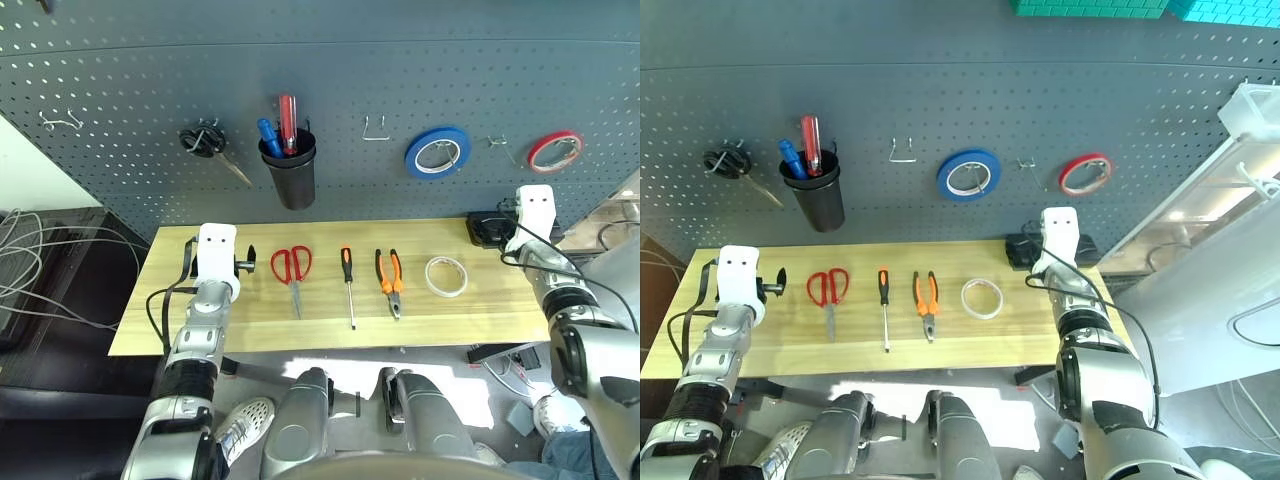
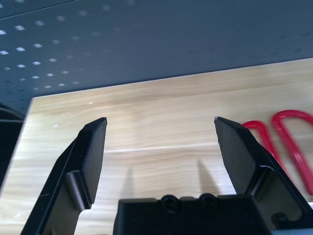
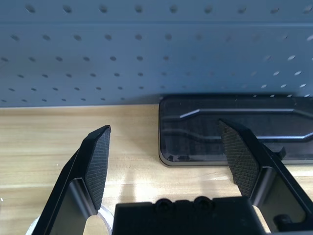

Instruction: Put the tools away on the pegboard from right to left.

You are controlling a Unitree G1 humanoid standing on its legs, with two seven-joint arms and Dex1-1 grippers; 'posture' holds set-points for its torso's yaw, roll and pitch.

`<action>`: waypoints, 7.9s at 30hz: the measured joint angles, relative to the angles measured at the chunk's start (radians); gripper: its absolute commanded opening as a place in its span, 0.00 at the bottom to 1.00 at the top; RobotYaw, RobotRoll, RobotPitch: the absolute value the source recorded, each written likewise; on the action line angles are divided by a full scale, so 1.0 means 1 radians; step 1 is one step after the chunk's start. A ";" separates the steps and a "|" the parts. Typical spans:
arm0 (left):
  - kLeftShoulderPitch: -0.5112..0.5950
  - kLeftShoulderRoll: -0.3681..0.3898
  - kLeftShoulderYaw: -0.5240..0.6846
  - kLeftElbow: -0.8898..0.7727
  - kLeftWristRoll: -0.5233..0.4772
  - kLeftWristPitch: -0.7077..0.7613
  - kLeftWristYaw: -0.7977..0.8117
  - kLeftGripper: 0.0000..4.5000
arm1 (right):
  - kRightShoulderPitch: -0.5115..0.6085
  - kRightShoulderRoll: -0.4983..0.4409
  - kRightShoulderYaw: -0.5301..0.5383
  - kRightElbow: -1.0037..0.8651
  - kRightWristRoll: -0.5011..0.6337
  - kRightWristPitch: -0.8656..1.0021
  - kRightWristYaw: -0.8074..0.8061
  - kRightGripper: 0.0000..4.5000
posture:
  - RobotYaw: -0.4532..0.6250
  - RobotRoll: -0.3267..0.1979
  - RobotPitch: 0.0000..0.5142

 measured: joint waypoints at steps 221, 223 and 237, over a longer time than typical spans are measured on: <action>-0.079 0.179 -0.430 -0.102 0.104 -0.319 -0.790 1.00 | 0.101 0.278 0.327 -0.555 -0.036 0.805 0.079 0.60 | 0.56 0.62 0.43; -0.056 0.178 -0.412 -0.119 0.087 -0.330 -0.778 1.00 | 0.123 0.256 0.337 -0.666 -0.031 0.825 0.124 0.60 | 0.56 0.62 0.43; 0.071 0.176 -0.261 -0.265 -0.070 -0.555 -0.721 1.00 | 0.167 0.127 0.319 -1.508 0.131 1.131 0.242 0.01 | 0.51 0.62 0.41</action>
